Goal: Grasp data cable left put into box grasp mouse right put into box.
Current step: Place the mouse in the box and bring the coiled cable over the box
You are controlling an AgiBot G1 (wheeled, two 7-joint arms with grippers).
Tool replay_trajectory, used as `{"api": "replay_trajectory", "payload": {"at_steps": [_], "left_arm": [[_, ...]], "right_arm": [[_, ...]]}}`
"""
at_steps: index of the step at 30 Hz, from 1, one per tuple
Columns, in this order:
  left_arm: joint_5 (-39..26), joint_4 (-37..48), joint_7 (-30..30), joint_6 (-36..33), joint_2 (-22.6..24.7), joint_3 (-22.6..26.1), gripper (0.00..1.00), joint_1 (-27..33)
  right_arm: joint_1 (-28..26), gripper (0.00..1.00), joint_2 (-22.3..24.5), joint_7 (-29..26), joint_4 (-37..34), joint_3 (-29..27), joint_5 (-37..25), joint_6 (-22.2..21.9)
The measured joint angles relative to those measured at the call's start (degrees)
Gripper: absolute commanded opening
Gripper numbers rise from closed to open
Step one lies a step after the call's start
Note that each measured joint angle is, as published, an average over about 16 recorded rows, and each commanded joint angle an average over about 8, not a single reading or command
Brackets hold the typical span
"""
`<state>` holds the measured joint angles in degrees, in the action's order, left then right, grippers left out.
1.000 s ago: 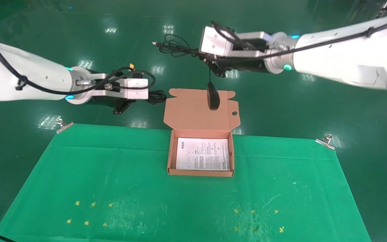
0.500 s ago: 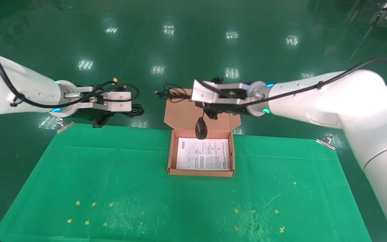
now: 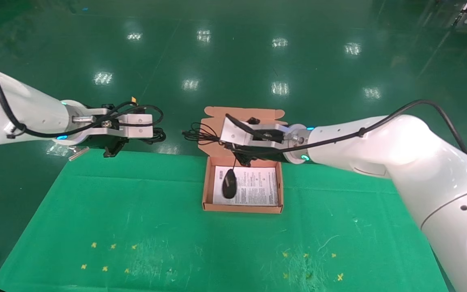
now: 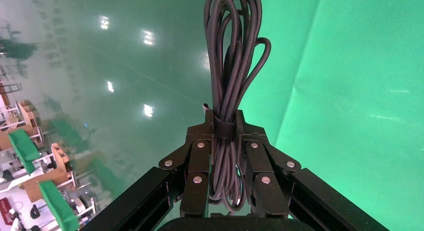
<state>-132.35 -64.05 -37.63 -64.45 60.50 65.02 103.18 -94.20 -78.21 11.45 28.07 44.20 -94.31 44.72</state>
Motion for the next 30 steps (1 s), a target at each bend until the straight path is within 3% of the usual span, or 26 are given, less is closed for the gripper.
{"api": "replay_trajectory", "payload": {"at_steps": [9, 17, 24, 30], "left_arm": [[-0.34, -0.74, -0.6, -0.22, -0.2, 0.03, 0.0, -0.14], [0.17, -0.7, -0.44, 0.21, 0.15, -0.02, 0.0, -0.59], [3.45, 3.21, 2.33, 3.87, 2.61, -0.58, 0.0, -2.23], [8.15, 11.1, 8.35, 9.96, 7.29, -1.3, 0.0, -4.38]], "right_arm": [[0.3, 0.01, -0.15, -7.83, -3.41, 5.6, 1.0, -2.0], [0.43, 0.98, 0.4, -12.55, -4.31, 9.8, 1.24, -2.47], [0.64, 1.0, 2.12, -13.65, -2.6, 11.0, 2.11, -2.38], [0.72, 1.0, 5.03, -13.53, -0.6, 10.49, 3.21, -2.12]]}}
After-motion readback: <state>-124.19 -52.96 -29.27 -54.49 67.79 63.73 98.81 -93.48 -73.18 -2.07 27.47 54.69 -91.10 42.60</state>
